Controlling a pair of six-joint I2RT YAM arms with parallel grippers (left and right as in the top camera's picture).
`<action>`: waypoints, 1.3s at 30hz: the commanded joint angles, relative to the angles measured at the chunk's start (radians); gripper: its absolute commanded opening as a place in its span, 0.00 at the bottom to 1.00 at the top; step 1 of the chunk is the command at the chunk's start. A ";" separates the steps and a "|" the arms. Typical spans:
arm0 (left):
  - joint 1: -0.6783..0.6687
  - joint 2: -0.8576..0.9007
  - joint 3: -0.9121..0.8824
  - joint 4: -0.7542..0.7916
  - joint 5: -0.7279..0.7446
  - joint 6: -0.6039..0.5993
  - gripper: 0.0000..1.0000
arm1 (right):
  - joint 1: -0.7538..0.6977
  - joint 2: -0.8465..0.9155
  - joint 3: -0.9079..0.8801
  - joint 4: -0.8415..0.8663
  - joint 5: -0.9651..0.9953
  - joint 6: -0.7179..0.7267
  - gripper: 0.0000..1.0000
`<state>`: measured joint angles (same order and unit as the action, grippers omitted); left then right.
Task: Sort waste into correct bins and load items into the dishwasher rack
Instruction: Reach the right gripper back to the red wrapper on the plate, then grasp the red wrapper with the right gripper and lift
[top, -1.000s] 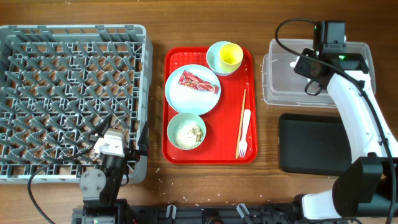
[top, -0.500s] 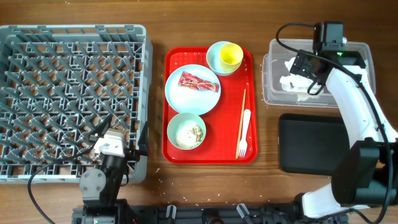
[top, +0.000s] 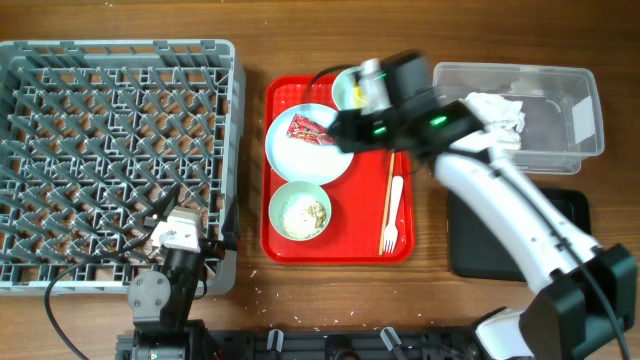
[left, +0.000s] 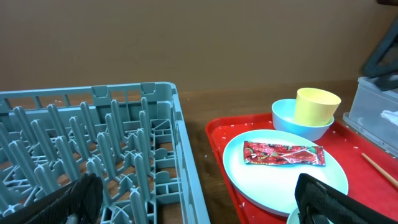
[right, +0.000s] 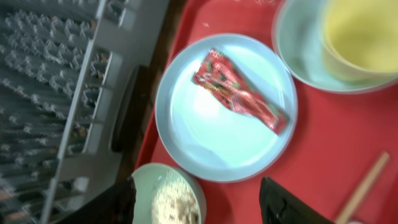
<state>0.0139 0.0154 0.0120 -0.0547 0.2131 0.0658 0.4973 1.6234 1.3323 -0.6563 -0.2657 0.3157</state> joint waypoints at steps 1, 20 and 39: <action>-0.006 -0.006 -0.006 -0.002 -0.005 -0.006 1.00 | 0.144 0.068 0.001 0.074 0.356 0.002 0.63; -0.006 -0.006 -0.006 -0.002 -0.005 -0.006 1.00 | 0.195 0.476 0.001 0.462 0.456 -0.239 0.97; -0.006 -0.006 -0.006 -0.002 -0.005 -0.006 1.00 | 0.196 0.465 0.005 0.296 0.396 -0.235 0.12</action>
<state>0.0139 0.0154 0.0120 -0.0547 0.2131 0.0658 0.6926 2.0796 1.3380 -0.3408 0.1307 0.0849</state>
